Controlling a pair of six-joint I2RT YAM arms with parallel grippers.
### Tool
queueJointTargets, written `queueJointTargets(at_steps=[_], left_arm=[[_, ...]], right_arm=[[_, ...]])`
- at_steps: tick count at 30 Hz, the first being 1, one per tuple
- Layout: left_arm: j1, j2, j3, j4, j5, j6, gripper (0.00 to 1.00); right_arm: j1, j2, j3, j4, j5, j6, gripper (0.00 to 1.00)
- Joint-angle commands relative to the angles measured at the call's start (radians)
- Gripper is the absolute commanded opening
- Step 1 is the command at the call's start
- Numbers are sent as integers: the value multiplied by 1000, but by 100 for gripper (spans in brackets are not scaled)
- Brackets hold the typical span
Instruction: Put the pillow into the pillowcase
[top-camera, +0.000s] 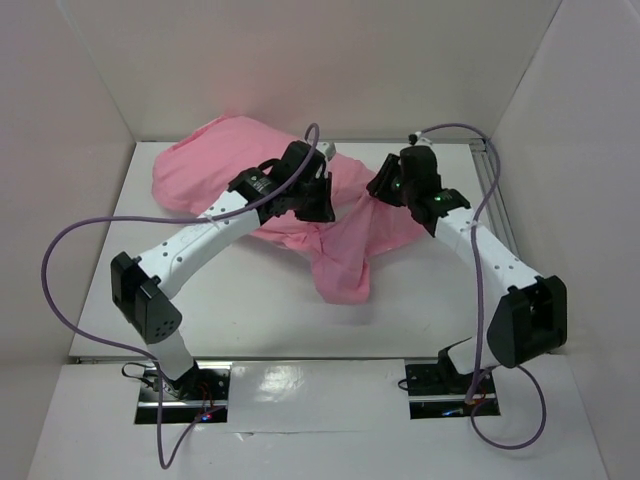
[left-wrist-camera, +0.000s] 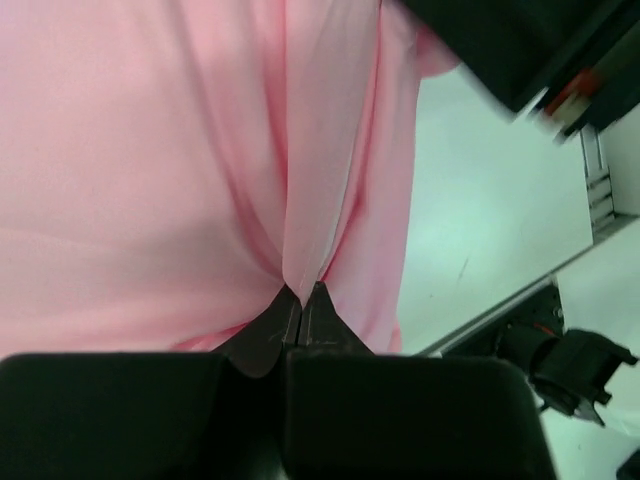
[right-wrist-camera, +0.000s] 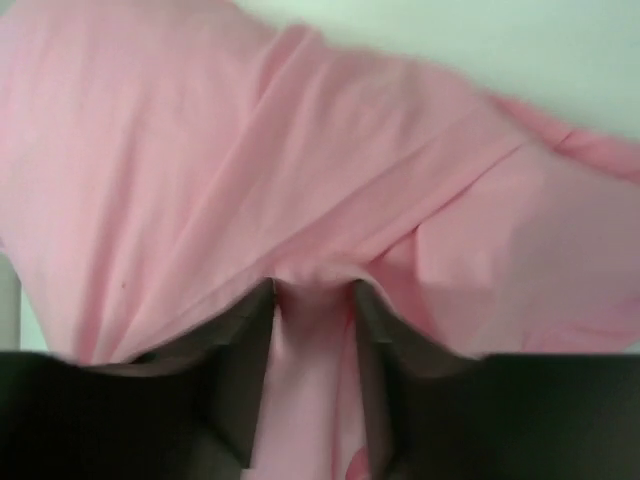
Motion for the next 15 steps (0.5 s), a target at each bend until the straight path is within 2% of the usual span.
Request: queueJointTargets(at_steps=[1, 3, 5, 6, 7, 8, 10, 11, 12, 14, 15], left_arm=[[-26, -37, 89, 34, 121, 29, 0], [-37, 7, 125, 34, 156, 44, 0], [-37, 48, 176, 34, 238, 64, 3], [-58, 103, 201, 19, 280, 98, 34], [-68, 142, 233, -3, 323, 119, 48], [-78, 185, 333, -44, 346, 136, 53], [-115, 293, 449, -195, 286, 166, 55], [-115, 309, 506, -227, 192, 166, 57], [-124, 309, 506, -247, 154, 166, 57], [-124, 281, 492, -258, 80, 166, 63], [-124, 259, 447, -258, 25, 166, 63]], right_arm=[[-61, -96, 56, -50, 30, -51, 49], [-85, -211, 8, -69, 18, -51, 60], [-101, -274, -27, -138, 6, -51, 62], [-114, -322, -36, -170, 6, -51, 62], [-115, -340, -46, -200, 6, -51, 62], [-127, -354, -64, -263, 6, -51, 61], [-136, -389, -87, -308, -29, -72, 61], [-136, -400, -98, -346, -29, -73, 61], [-136, -409, -116, -360, -51, -73, 61], [-136, -422, -125, -388, -95, -82, 61], [-127, -422, -141, -388, -112, -82, 61]])
